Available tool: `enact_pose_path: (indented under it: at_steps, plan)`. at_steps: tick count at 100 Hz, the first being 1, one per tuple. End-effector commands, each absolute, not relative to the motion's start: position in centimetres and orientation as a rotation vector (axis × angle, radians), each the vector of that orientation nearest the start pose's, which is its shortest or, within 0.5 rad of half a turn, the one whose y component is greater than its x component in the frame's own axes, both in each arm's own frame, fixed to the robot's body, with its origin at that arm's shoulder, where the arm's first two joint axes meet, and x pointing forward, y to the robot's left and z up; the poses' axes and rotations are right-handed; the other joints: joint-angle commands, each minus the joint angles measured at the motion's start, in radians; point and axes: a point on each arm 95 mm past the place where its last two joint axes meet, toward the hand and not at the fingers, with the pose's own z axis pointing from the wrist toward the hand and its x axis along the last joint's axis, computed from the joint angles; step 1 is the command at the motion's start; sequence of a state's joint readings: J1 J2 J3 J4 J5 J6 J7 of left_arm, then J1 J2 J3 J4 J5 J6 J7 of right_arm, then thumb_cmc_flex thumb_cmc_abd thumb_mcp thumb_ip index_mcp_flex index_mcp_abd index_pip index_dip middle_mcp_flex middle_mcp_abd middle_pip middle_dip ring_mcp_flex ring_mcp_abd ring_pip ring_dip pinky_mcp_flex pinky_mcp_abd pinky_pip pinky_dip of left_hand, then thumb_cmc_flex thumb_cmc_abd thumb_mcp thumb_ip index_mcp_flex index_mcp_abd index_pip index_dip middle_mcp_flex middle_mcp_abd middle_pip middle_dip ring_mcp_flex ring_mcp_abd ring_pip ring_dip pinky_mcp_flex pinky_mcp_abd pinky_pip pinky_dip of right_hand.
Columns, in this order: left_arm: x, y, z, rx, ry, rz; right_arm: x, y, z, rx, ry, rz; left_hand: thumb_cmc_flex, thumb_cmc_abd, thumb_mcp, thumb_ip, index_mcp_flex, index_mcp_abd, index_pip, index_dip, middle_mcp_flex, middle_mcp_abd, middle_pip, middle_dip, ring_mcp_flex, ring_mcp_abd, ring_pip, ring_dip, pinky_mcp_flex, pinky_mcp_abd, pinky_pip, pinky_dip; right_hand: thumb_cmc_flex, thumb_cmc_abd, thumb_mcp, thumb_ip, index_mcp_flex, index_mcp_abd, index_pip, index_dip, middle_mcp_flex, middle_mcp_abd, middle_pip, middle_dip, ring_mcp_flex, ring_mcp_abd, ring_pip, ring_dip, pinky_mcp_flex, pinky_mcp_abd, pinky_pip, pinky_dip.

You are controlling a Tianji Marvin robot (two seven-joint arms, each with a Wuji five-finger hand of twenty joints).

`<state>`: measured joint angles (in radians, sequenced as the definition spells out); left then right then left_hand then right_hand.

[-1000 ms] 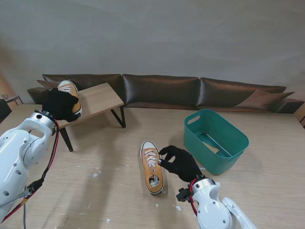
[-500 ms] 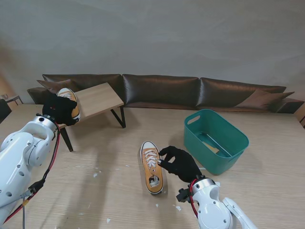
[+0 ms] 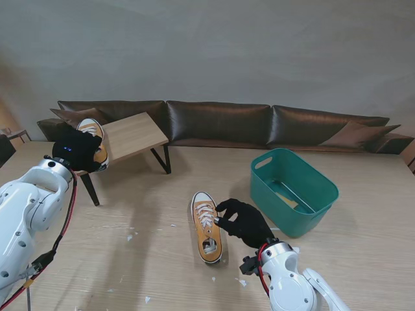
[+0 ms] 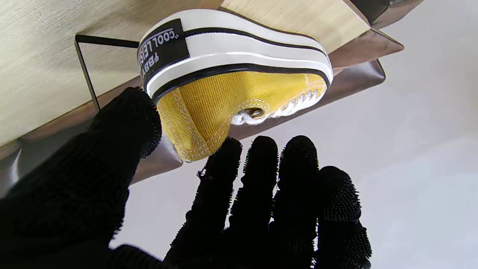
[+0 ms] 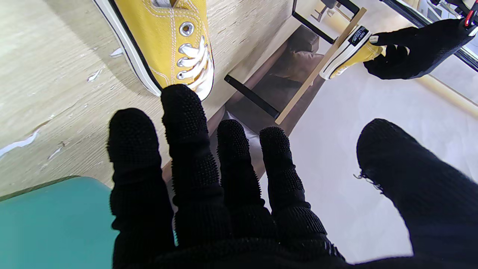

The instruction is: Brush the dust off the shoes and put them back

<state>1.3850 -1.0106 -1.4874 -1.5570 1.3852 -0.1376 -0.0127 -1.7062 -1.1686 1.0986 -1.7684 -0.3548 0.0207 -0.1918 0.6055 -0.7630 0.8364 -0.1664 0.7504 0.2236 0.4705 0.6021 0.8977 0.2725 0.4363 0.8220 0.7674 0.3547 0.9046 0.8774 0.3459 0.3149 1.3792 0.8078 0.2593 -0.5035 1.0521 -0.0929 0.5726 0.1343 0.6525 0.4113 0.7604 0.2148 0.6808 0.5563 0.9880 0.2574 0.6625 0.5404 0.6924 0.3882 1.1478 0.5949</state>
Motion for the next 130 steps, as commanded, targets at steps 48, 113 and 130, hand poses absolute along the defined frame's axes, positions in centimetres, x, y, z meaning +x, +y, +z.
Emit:
enact_pose_path:
  at_steps: [48, 113, 130]
  plan:
    - [42.3, 6.0, -16.0, -0.580, 1.581, -1.309, 34.0, 7.6, -32.3, -2.103, -1.157, -2.330, -0.088, 0.317, -0.351, 0.082, -0.205, -0.011, -0.348, -0.296, -0.244, 0.122, -0.256, -0.261, -0.296, 0.072, -0.187, -0.041, -0.250, -0.021, -0.119, 0.087, -0.026, 0.031, -0.011, 0.019, -0.028, -0.001, 0.010, -0.009, -0.018, -0.012, 0.006, -0.014, -0.018, 0.007, 0.014, 0.006, -0.247, 0.011, -0.009, 0.017]
    - [34.2, -5.3, -25.7, -0.787, 1.767, -1.642, 34.7, 6.7, -31.6, -2.169, -1.070, -2.370, -0.111, 0.237, -0.172, 0.032, -0.080, -0.182, -0.282, -0.261, -0.212, 0.057, -0.083, 0.017, -0.317, 0.042, -0.110, 0.006, -0.286, -0.057, -0.101, 0.136, -0.024, 0.034, -0.006, 0.019, -0.032, 0.004, 0.012, -0.010, -0.010, -0.009, 0.006, -0.014, -0.012, 0.015, 0.016, 0.007, -0.245, 0.017, -0.008, 0.017]
    - [33.1, -6.8, -28.7, -0.928, 1.772, -1.642, 34.9, 6.6, -31.4, -2.181, -1.054, -2.373, -0.105, 0.219, -0.140, 0.030, -0.016, -0.183, -0.236, -0.221, -0.231, 0.062, -0.023, 0.105, -0.344, 0.051, -0.086, 0.030, -0.318, -0.063, -0.103, 0.157, -0.022, 0.035, -0.005, 0.019, -0.033, 0.005, 0.012, -0.011, -0.010, -0.009, 0.005, -0.014, -0.013, 0.014, 0.016, 0.007, -0.246, 0.018, -0.008, 0.017]
